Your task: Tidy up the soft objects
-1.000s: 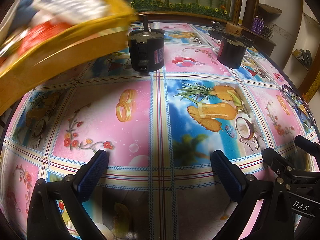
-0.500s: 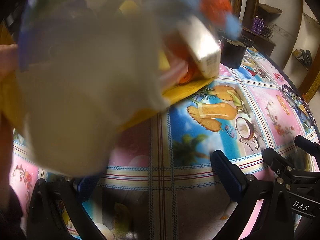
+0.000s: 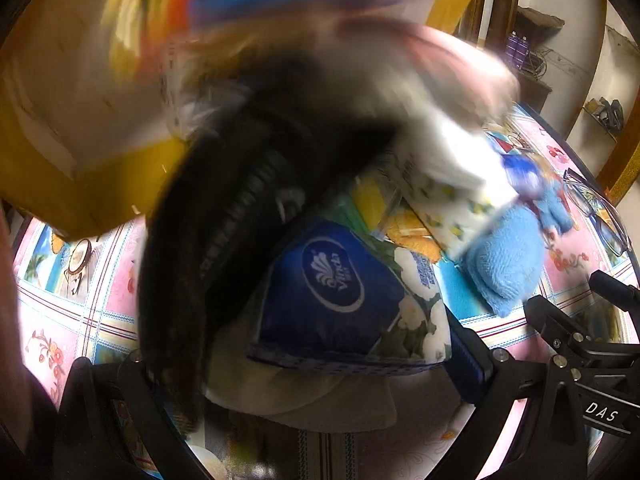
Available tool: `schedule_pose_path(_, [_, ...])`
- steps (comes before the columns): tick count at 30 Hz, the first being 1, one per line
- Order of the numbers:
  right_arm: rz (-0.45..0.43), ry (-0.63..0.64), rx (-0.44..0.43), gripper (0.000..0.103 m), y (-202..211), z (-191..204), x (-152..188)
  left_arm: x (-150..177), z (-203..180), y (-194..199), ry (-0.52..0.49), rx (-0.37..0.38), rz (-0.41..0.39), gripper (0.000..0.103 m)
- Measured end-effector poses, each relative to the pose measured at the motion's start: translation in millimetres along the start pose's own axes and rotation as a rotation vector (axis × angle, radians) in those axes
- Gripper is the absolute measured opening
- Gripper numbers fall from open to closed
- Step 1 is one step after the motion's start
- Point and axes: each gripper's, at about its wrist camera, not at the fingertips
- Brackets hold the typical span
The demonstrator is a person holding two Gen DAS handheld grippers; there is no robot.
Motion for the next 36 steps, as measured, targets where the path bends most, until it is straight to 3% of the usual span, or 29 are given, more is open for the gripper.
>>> schedule_pose_path(36, [0.000, 0.000, 0.000, 0.102, -2.0, -0.9, -0.9, -1.0, 5.2, -2.5, 0.000, 0.000, 0.000, 0.103])
Point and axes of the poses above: each gripper's, at about its wrist camera, not at the fingertips, and y roughly against the way its jaws point, z to its left, x to its underside, and after that the axes turned 13 degrees about -x, right-handed
